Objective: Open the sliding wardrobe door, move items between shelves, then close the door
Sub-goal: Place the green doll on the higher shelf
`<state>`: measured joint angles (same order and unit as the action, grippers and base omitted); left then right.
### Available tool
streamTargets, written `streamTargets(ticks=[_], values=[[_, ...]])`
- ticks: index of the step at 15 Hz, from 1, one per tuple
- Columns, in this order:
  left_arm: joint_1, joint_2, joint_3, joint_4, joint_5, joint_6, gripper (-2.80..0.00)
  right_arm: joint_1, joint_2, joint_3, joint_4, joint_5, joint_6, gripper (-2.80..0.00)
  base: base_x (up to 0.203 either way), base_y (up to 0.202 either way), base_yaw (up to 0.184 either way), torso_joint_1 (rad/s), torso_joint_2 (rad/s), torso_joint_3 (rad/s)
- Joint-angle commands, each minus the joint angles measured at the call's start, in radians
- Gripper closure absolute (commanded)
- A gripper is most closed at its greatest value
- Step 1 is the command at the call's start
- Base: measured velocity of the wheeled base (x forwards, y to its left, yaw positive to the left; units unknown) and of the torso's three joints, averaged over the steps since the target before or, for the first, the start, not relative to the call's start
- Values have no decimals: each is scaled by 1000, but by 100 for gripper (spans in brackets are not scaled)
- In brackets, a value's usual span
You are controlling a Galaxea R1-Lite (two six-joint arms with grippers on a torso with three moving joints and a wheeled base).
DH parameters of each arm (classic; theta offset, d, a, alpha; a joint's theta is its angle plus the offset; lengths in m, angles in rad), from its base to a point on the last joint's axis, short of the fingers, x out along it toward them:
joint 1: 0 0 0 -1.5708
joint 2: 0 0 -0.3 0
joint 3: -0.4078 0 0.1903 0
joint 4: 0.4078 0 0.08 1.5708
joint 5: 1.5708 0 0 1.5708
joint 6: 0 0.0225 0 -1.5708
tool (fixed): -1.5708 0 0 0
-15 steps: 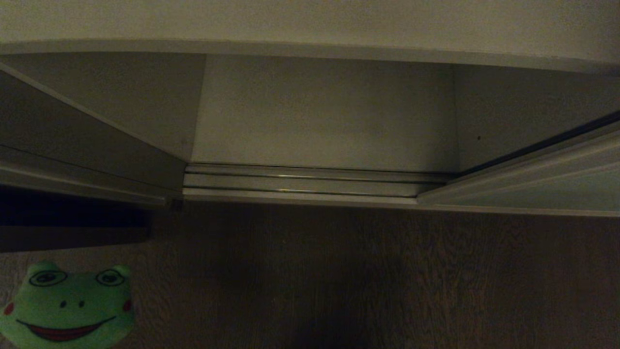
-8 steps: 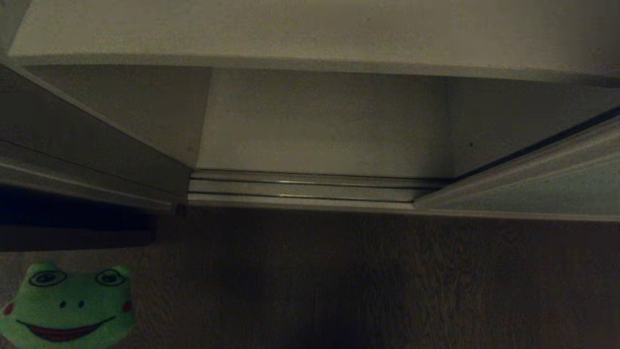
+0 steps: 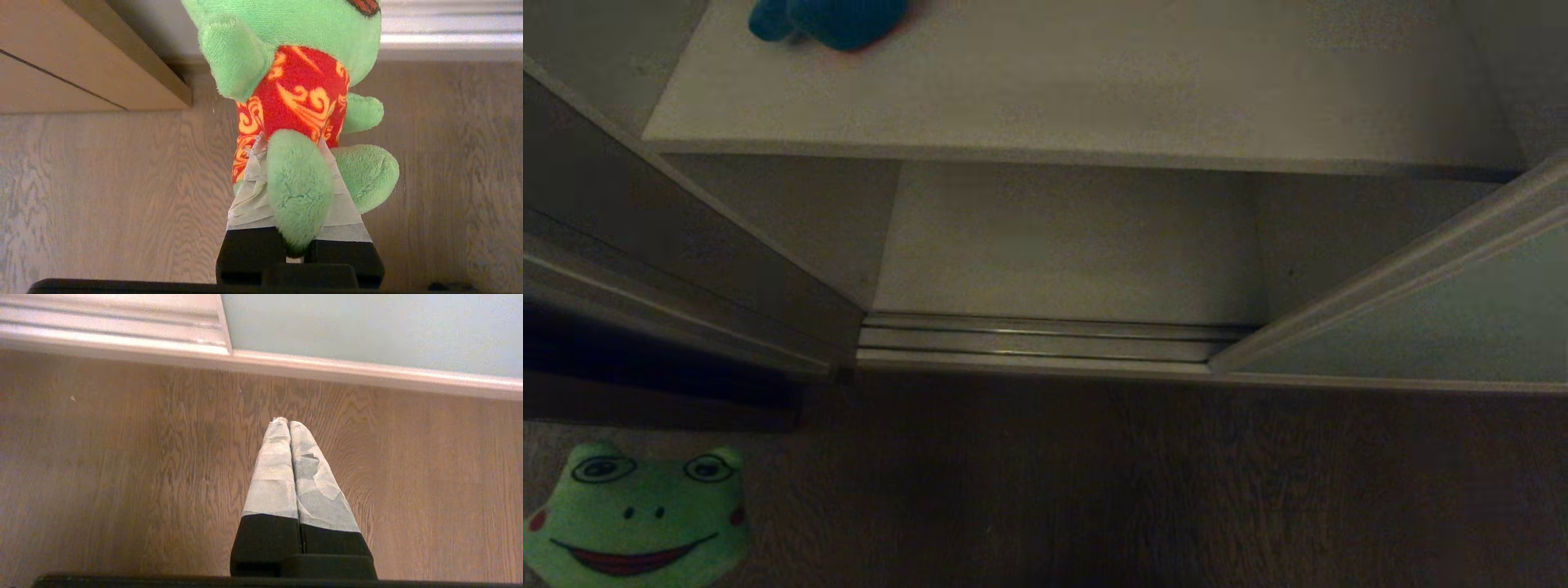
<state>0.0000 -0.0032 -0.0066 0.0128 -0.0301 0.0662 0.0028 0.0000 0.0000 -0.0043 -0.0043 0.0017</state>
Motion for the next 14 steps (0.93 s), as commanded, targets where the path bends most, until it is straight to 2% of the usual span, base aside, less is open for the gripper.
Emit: streamTargets(ticks=[1,14], values=[[0,3,0,0,-1,1,0,0,-3,0,0,0,0,0,0,0,0,1,4,209],[0,3,0,0,-1,3,0,0,-3,0,0,0,0,0,0,0,0,2,1,204]])
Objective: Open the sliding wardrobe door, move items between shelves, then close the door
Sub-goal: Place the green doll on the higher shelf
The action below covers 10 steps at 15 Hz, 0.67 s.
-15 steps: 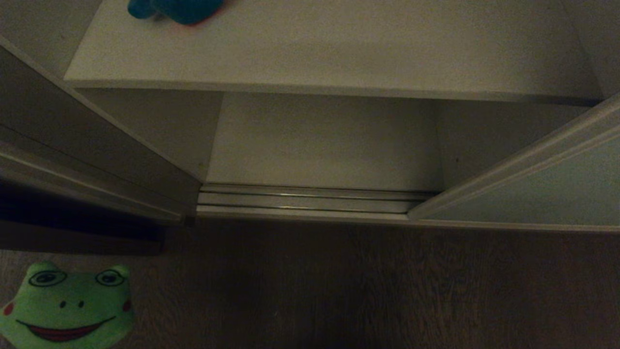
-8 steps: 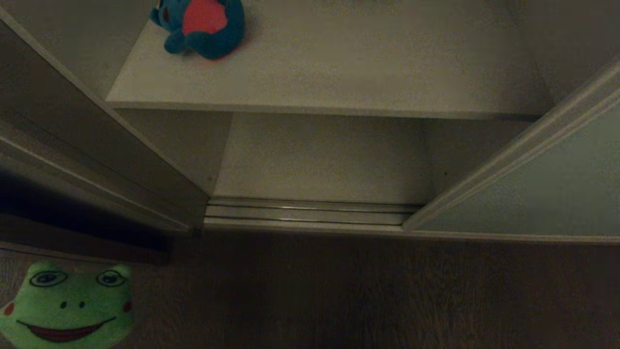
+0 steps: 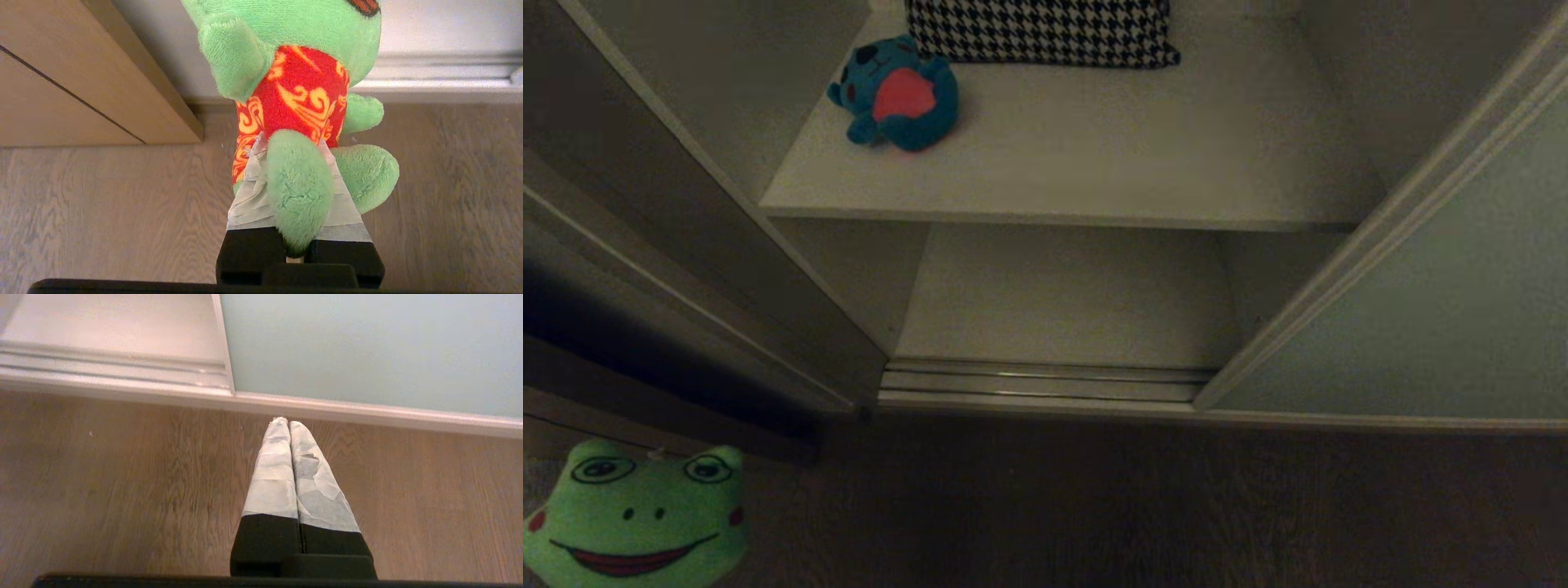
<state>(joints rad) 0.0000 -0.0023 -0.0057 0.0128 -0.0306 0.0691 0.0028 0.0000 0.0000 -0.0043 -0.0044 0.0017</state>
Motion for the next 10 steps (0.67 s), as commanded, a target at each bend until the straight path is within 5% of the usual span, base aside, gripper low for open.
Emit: streamTargets(ticks=[1,10], values=[[0,2,0,0,0,-2,0,0,-2,0,0,0,0,0,0,0,0,2,11,207],[0,2,0,0,0,-5,0,0,-3,0,0,0,0,0,0,0,0,3,2,159]])
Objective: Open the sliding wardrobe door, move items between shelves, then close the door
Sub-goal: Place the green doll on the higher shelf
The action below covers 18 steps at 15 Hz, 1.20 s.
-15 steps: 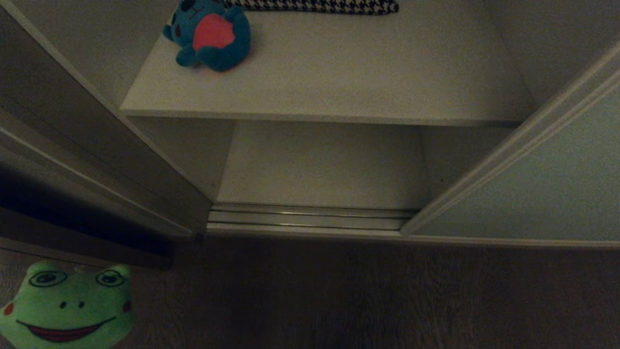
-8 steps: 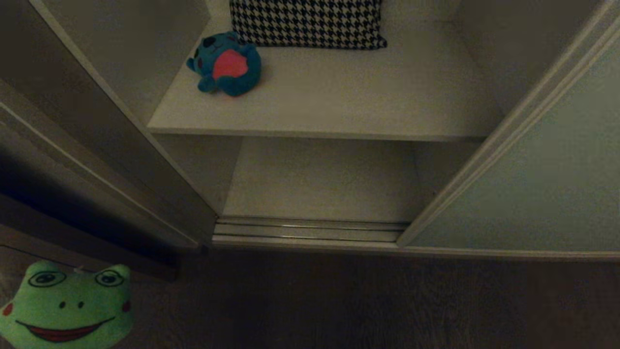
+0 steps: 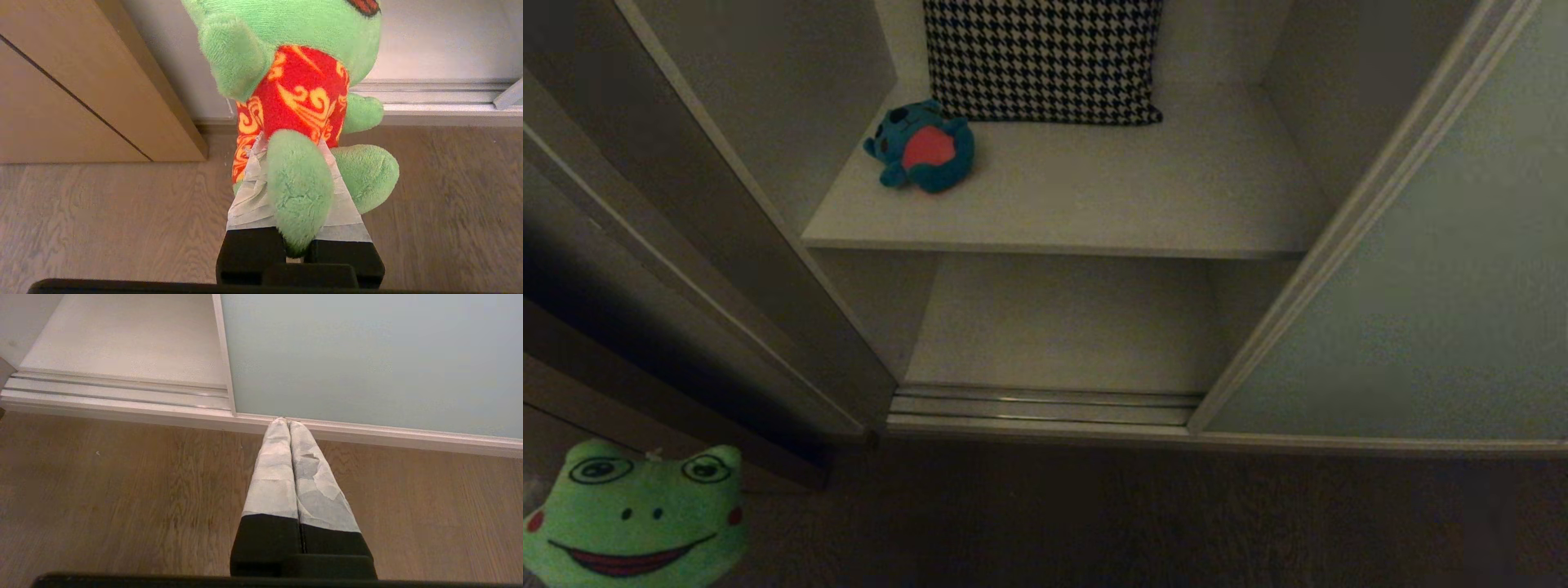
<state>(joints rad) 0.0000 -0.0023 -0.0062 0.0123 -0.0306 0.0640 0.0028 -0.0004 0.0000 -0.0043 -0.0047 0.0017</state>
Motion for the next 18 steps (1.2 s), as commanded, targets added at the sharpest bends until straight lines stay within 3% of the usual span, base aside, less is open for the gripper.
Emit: streamTargets(ticks=[1,15,18], values=[[0,2,0,0,0,-1,0,0,-3,0,0,0,0,0,0,0,0,0,0,0],[0,4,4,-9,14,14,0,0,-3,0,0,0,0,0,0,0,0,1,1,15],[0,11,-148,10,2,14,0,0,-3,0,0,0,0,0,0,0,0,0,0,0]])
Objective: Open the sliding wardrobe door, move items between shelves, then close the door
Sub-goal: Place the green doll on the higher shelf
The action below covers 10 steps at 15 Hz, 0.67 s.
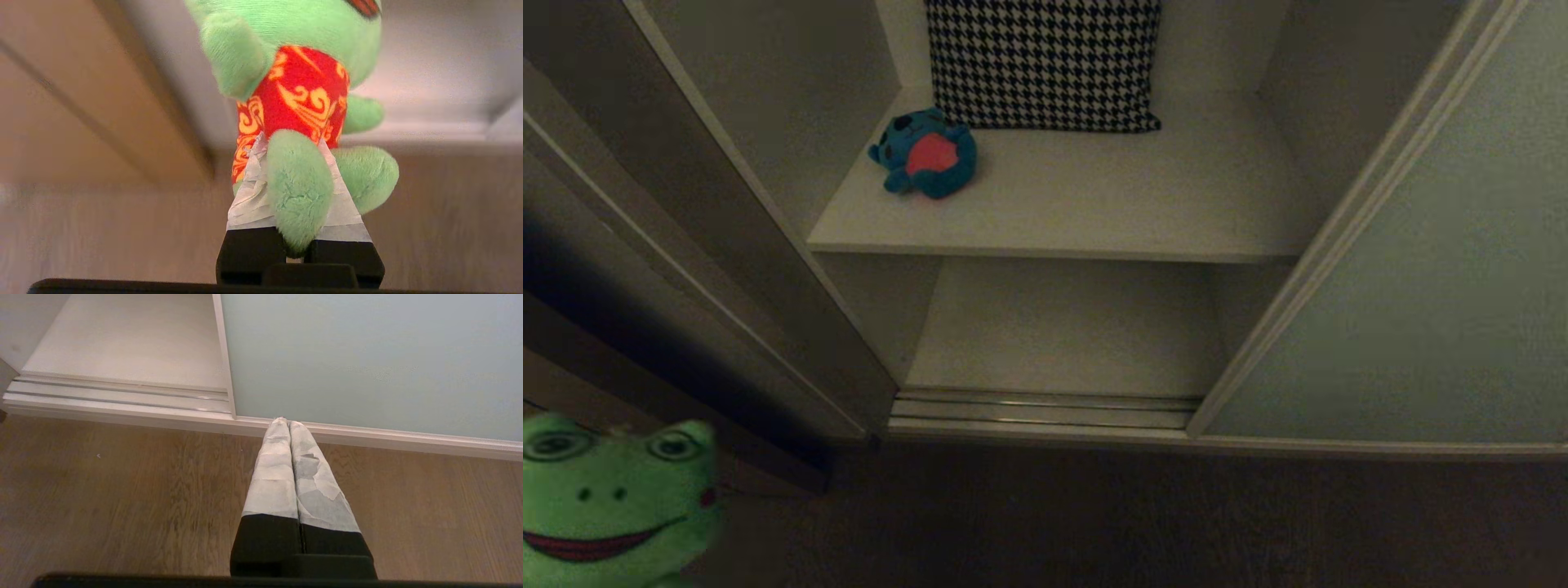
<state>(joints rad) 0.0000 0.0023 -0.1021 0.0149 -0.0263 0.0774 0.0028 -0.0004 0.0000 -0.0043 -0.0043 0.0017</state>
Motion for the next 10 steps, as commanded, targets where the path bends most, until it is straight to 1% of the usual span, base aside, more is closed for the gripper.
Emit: streamTargets(ticks=[1,2,3,6,8,10], values=[[0,29,-133,32,-27,1,0,0,-3,0,0,0,0,0,0,0,0,0,0,0],[0,67,-201,49,-59,1,0,0,-3,0,0,0,0,0,0,0,0,0,0,0],[0,145,-253,54,-90,-1,0,0,-3,0,0,0,0,0,0,0,0,0,0,0],[-1,447,-415,34,-165,-15,0,0,-3,0,0,0,0,0,0,0,0,0,0,0],[-9,682,-527,-29,-220,-27,0,0,-3,0,0,0,0,0,0,0,0,0,0,0],[-40,944,-656,-129,-253,-37,0,0,-2,0,0,0,0,0,0,0,0,0,0,0]])
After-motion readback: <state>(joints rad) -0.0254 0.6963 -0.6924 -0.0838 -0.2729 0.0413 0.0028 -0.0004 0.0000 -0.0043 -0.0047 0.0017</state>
